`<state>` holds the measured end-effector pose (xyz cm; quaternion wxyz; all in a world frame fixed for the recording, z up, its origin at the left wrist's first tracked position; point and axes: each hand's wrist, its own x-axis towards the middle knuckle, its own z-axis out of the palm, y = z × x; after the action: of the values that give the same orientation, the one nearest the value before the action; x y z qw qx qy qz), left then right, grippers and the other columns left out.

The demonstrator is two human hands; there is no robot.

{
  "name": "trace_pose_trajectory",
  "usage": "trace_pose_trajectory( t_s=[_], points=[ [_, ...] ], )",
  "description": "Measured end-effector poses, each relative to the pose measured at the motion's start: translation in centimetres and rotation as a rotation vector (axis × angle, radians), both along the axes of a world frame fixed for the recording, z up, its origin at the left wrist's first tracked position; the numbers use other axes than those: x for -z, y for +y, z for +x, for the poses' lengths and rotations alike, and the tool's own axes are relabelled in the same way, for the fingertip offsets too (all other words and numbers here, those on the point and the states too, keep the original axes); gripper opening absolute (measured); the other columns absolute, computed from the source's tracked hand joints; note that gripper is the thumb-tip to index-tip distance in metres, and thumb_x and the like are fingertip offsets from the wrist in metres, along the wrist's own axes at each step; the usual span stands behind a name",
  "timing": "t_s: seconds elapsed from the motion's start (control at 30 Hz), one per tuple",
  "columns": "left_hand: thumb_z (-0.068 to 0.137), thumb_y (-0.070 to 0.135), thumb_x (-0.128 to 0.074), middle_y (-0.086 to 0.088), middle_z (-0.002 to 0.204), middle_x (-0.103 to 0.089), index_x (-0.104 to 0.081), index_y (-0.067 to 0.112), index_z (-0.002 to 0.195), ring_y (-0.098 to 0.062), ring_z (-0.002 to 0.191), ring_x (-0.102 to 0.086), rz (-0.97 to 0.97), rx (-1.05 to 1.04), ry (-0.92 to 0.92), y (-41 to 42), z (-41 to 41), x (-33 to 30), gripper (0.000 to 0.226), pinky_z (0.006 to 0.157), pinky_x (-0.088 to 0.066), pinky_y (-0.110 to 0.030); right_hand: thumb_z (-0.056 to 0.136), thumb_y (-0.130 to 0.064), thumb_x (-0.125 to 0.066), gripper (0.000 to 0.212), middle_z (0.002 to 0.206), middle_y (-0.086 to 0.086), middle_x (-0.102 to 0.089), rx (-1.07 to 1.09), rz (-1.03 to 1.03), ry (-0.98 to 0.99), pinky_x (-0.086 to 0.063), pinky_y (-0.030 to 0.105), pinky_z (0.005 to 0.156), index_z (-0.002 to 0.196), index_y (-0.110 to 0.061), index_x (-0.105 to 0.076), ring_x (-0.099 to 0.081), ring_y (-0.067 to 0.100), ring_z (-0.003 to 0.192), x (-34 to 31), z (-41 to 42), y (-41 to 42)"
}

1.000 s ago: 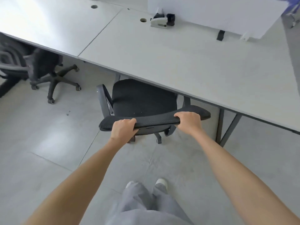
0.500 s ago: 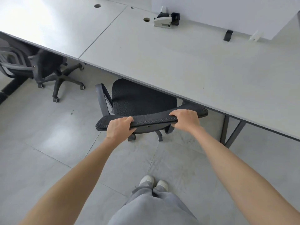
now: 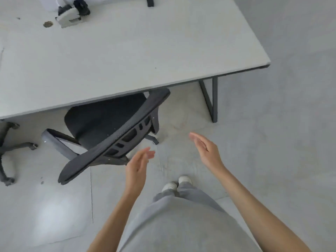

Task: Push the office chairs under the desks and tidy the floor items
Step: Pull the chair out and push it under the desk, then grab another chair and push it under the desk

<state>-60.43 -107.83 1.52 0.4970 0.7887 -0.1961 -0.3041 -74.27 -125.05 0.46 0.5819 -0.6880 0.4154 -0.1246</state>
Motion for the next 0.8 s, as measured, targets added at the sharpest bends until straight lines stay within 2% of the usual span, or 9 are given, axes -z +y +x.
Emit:
trace_pose_trajectory(
  t_s=[0.1, 0.23, 0.4, 0.5, 0.57, 0.7, 0.8],
  points=[
    [0.097, 0.009, -0.039, 0.003, 0.096, -0.07, -0.059, 0.026, 0.103, -0.003, 0.084, -0.066, 0.028, 0.249, 0.157, -2.7, -3.2, 1.3, 0.027, 0.074, -0.049, -0.014, 0.096, -0.009, -0.044, 0.028, 0.118, -0.002, -0.064, 0.288, 0.125, 0.043, -0.043, 0.03, 0.103, 0.119, -0.012, -0.06, -0.058, -0.001, 0.107, 1.0, -7.4, 1.7],
    [0.096, 0.008, -0.04, 0.004, 0.094, -0.071, -0.058, 0.028, 0.101, -0.006, 0.082, -0.067, 0.05, 0.577, 0.228, -8.3, -7.9, 1.8, 0.027, 0.077, -0.05, -0.02, 0.093, -0.005, -0.046, 0.029, 0.11, -0.004, -0.068, 0.65, 0.185, 0.111, -0.044, 0.035, 0.101, 0.111, -0.019, -0.065, -0.06, 0.008, 0.107, 1.4, -15.9, 4.5],
    [0.096, 0.014, -0.043, 0.018, 0.087, -0.073, -0.06, 0.031, 0.1, -0.008, 0.086, -0.068, 0.001, 0.948, 0.2, -19.7, -14.5, 2.0, 0.025, 0.079, -0.05, -0.018, 0.091, -0.005, -0.046, 0.03, 0.106, -0.01, -0.069, 1.046, 0.249, 0.099, -0.044, 0.033, 0.099, 0.108, -0.021, -0.066, -0.061, 0.01, 0.106, 2.3, -23.4, 6.3],
    [0.095, 0.019, -0.044, 0.017, 0.087, -0.072, -0.061, 0.028, 0.101, -0.008, 0.086, -0.067, -0.024, 1.05, 0.178, -26.8, -18.7, 2.0, 0.021, 0.079, -0.05, -0.016, 0.091, -0.003, -0.046, 0.03, 0.109, -0.006, -0.068, 1.054, 0.322, 0.07, -0.045, 0.024, 0.094, 0.109, -0.02, -0.064, -0.06, 0.007, 0.107, 3.0, -26.5, 3.1],
    [0.093, 0.021, -0.045, 0.015, 0.087, -0.073, -0.061, 0.029, 0.1, -0.008, 0.085, -0.067, -0.045, 1.048, 0.163, -31.6, -21.7, 1.9, 0.019, 0.078, -0.05, -0.016, 0.091, -0.003, -0.046, 0.03, 0.11, -0.005, -0.067, 1.044, 0.3, 0.069, -0.046, 0.024, 0.095, 0.108, -0.021, -0.063, -0.061, 0.005, 0.105, 3.3, -29.8, -1.8],
    [0.097, 0.016, -0.042, 0.007, 0.09, -0.073, -0.061, 0.027, 0.1, -0.008, 0.085, -0.067, -0.008, 0.902, 0.171, -37.4, -25.4, 1.1, 0.022, 0.079, -0.051, -0.02, 0.091, -0.005, -0.046, 0.03, 0.111, -0.008, -0.066, 0.95, 0.228, 0.041, -0.044, 0.006, 0.083, 0.112, -0.019, -0.062, -0.06, 0.006, 0.107, 1.8, -35.2, -14.1],
    [0.097, 0.013, -0.042, 0.011, 0.086, -0.074, -0.062, 0.026, 0.099, -0.008, 0.082, -0.068, 0.043, 0.798, 0.172, -40.2, -26.4, 1.0, 0.024, 0.076, -0.053, -0.016, 0.092, -0.003, -0.045, 0.029, 0.111, -0.006, -0.065, 0.855, 0.152, -0.048, -0.042, 0.002, 0.083, 0.109, -0.02, -0.062, -0.061, 0.005, 0.104, -0.8, -37.0, -24.4]
  ],
)
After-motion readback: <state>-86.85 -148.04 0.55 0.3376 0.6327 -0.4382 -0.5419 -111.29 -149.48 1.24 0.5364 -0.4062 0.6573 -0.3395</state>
